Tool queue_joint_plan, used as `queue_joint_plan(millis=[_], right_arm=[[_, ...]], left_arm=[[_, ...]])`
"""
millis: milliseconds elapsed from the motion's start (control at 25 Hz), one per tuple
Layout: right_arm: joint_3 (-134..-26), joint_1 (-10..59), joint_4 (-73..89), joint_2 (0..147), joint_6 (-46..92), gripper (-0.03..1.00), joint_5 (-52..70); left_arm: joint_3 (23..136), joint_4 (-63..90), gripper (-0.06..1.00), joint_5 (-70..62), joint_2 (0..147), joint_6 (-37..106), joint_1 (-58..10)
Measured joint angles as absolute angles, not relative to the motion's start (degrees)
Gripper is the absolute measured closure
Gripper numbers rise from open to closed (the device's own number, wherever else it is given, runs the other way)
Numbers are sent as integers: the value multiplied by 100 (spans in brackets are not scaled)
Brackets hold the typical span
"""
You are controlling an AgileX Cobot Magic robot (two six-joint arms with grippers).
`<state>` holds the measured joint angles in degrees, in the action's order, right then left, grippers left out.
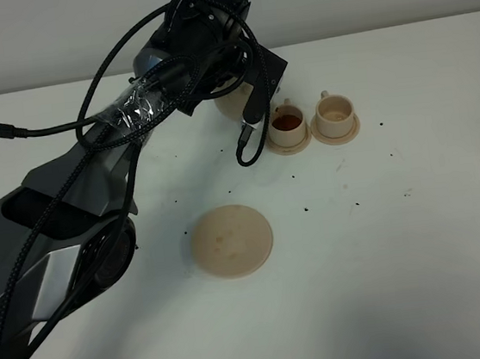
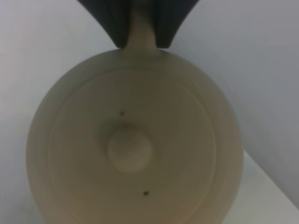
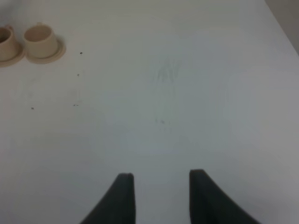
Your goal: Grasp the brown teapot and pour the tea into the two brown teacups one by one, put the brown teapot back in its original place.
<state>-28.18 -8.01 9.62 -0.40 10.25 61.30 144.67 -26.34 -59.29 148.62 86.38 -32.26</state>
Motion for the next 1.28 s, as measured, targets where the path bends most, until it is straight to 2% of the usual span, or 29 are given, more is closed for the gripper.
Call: queue_joint_plan(millis=[1280], right_arm=[[-2818, -801, 962, -40, 1025, 66, 6130]], left_arm=[[14467, -2629, 80, -5906, 14862, 8761, -3232]])
